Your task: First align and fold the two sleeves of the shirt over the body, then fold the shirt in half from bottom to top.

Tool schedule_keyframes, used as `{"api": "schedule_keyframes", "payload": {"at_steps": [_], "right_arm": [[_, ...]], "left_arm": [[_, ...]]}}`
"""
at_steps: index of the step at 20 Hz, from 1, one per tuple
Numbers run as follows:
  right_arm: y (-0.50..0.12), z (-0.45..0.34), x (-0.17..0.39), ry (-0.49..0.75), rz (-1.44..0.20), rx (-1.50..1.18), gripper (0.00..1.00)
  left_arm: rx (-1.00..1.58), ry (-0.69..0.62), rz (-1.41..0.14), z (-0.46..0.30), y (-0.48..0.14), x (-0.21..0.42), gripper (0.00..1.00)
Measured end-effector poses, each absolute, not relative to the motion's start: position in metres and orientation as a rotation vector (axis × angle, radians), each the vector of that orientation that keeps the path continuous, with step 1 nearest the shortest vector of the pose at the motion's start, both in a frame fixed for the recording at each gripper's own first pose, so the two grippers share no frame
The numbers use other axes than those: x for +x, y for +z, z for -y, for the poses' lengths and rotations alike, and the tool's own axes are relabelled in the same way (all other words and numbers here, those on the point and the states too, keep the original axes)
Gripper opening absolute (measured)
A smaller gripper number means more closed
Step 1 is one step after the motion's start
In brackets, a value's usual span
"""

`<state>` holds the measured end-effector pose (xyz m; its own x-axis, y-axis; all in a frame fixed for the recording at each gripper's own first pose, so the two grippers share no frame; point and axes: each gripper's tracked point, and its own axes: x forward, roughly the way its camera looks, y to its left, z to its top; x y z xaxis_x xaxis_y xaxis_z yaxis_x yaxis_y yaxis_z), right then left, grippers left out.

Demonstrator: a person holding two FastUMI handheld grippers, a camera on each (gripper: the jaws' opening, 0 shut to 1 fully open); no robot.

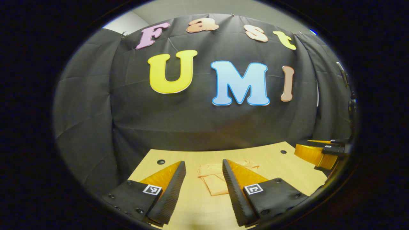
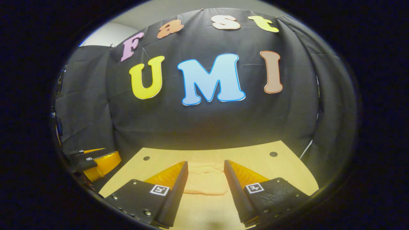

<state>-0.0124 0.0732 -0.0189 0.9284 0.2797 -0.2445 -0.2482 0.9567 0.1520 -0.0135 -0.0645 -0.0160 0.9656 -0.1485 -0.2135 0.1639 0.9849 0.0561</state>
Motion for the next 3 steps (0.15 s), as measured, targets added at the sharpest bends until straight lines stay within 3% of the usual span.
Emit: {"api": "schedule_keyframes", "payload": {"at_steps": [3], "right_arm": [[-0.0187, -0.0693, -0.0215, 0.256, -0.27, 0.13, 0.72]], "left_arm": [[0.07, -0.159, -0.216, 0.0648, -0.0187, -0.0211, 0.75]]}}
